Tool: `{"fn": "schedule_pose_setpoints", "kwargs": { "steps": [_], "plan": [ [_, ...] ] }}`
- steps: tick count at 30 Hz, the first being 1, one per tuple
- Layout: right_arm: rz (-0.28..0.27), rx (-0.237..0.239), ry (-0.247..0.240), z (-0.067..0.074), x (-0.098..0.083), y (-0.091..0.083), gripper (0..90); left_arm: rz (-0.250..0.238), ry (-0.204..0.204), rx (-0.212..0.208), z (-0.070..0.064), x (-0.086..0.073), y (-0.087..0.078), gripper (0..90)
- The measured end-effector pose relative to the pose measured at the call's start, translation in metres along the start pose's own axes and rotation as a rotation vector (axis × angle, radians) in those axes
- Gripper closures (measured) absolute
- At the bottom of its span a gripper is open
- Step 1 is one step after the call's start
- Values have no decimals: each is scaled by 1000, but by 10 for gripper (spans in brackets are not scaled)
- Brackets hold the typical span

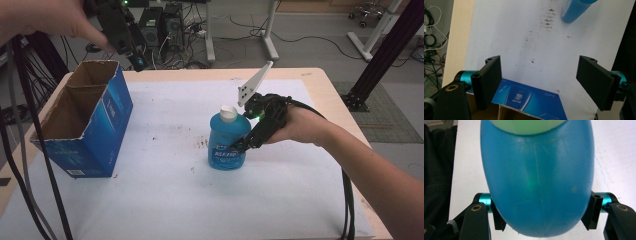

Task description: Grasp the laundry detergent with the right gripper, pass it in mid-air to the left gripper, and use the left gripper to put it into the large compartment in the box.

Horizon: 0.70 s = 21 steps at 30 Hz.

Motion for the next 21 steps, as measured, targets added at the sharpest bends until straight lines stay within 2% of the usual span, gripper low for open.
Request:
{"fn": "schedule_pose_setpoints", "kwargs": {
  "steps": [6,10,15,21],
  "plan": [
    [-14,3,-5,1,-2,3,422,4,3,-5,-1,0,2,207],
    [-24,0,-18,1,-3,3,433,-6,-6,-5,-2,0,2,207],
    [-26,-3,-30,2,-3,2,447,5,8,-6,-3,0,1,208],
    [-29,-8,-33,3,-3,2,456,-4,11,-7,-4,1,1,207]
  ]
}}
Point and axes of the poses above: each handheld gripper's, and its own axes: y roughly forward along the jaws, x roughly out of its top, z roughly to its left, the point moved 1 cm from there along y, roughly forward along the jaws, and after that the axes turned 7 degrees about y, right-handed, at the moved point
